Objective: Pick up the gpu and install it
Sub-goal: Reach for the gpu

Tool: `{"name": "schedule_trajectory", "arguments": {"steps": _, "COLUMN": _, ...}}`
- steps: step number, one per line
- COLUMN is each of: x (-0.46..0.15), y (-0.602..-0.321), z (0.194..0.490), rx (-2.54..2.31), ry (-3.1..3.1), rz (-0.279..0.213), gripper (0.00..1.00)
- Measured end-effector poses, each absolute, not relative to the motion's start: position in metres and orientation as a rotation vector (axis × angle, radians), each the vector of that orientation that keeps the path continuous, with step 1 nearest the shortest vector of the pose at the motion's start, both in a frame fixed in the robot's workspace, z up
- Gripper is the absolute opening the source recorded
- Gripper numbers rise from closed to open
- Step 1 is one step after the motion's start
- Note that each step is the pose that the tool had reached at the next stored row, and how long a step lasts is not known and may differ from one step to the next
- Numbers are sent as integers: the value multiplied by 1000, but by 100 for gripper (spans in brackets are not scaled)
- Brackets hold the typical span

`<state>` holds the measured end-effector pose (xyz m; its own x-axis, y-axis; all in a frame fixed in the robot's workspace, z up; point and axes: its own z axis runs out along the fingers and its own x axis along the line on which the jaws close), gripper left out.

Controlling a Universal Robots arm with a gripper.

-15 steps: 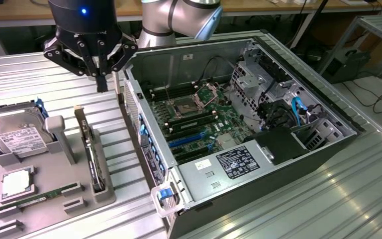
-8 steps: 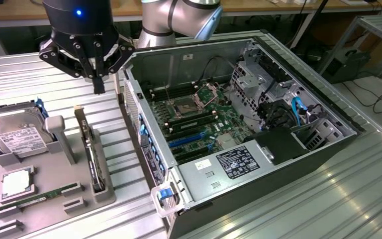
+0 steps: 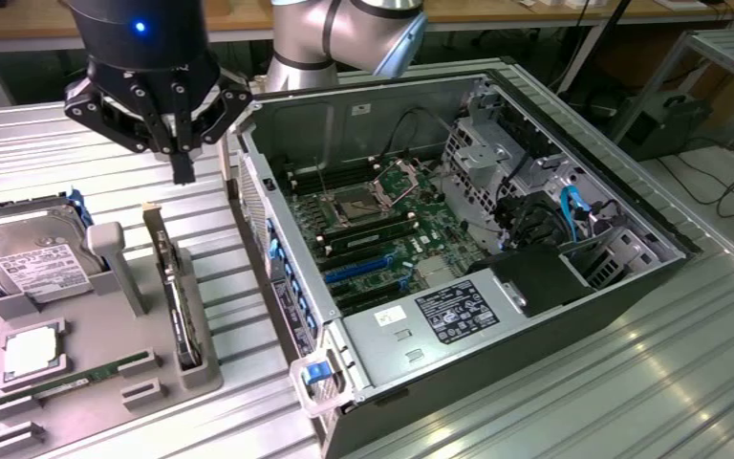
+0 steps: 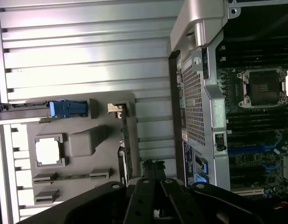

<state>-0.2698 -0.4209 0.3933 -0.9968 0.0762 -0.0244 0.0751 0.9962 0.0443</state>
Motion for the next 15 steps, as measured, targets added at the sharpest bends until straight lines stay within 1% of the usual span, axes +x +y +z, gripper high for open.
{"name": "schedule_trajectory", "arguments": {"steps": 9, "x": -278, "y": -427, "z": 393, "rx": 118, "ry": 3112, "rz": 68, "gripper": 11}}
{"name": "schedule_trajectory", "arguments": {"steps": 15, "x": -295, "y": -433, "z": 393, "rx": 117, "ry": 3113, "rz": 68, "gripper": 11}}
